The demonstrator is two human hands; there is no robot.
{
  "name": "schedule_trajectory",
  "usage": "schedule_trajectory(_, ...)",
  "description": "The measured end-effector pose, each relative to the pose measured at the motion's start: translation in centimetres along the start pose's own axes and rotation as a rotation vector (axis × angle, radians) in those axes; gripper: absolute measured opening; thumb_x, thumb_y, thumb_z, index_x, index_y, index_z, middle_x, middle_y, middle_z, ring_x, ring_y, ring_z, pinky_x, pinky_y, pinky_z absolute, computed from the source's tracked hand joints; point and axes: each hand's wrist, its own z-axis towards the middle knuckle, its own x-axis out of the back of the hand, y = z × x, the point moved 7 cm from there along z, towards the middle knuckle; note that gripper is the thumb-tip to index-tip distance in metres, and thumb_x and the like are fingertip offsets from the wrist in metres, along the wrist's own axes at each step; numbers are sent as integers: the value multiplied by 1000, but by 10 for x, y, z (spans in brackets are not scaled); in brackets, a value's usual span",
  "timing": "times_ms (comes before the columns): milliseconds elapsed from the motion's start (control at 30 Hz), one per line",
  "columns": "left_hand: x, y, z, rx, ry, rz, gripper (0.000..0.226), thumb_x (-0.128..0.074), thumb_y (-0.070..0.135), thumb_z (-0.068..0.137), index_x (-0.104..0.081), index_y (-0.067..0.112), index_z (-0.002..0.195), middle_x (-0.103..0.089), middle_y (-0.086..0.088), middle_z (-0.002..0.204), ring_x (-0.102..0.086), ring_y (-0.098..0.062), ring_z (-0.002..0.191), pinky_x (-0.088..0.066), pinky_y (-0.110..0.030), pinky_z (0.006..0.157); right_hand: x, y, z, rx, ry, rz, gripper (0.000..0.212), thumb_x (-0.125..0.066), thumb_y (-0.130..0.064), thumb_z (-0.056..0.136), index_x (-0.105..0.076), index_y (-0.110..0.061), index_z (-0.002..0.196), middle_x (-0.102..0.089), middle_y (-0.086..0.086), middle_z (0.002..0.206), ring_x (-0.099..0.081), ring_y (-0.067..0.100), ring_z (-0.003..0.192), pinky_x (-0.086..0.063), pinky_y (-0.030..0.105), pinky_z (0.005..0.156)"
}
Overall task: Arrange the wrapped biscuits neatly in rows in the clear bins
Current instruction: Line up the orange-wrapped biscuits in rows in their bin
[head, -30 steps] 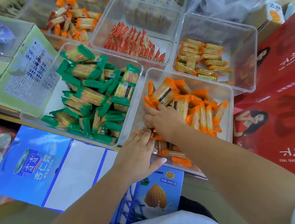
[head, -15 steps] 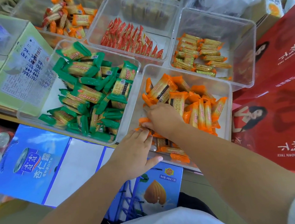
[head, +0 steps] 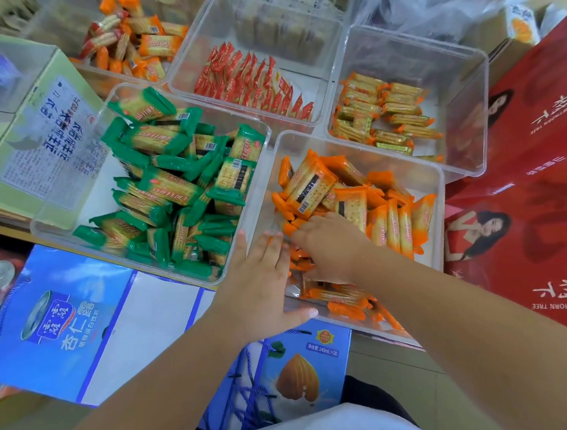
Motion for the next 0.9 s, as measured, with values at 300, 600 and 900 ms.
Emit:
schedule_trajectory(300,-2,-1,5,-13,35,20,127,-8,99,74,-43,1,148,-50,-15,145,-42,-33,137,5,-62,122,-11,17,-25,-98,-16,-207,70,-63,-72,76,-59,-26,127,-57,-1,121,-47,26,113,-29,49,97)
schedule_trajectory(600,-2,0,5,11,17,-7,128,-7,101,72,-48,5,145,-41,-17,157,-38,-35,143,11,-61,121,-20,5,-3,-238,-88,-270,41,-56,-44,91,-58,-25,126,-53,6,121,-40,31,115,-24,55,97)
schedule_trajectory(900,-4,1,7,-18,84,-41,121,-17,100,74,-61,2,129,-62,-17,131,-54,-37,126,-2,-64,122,-2,28,2,-361,57,-118,43,-42,-55,95,-58,-23,119,-55,6,119,-46,31,114,-33,52,92)
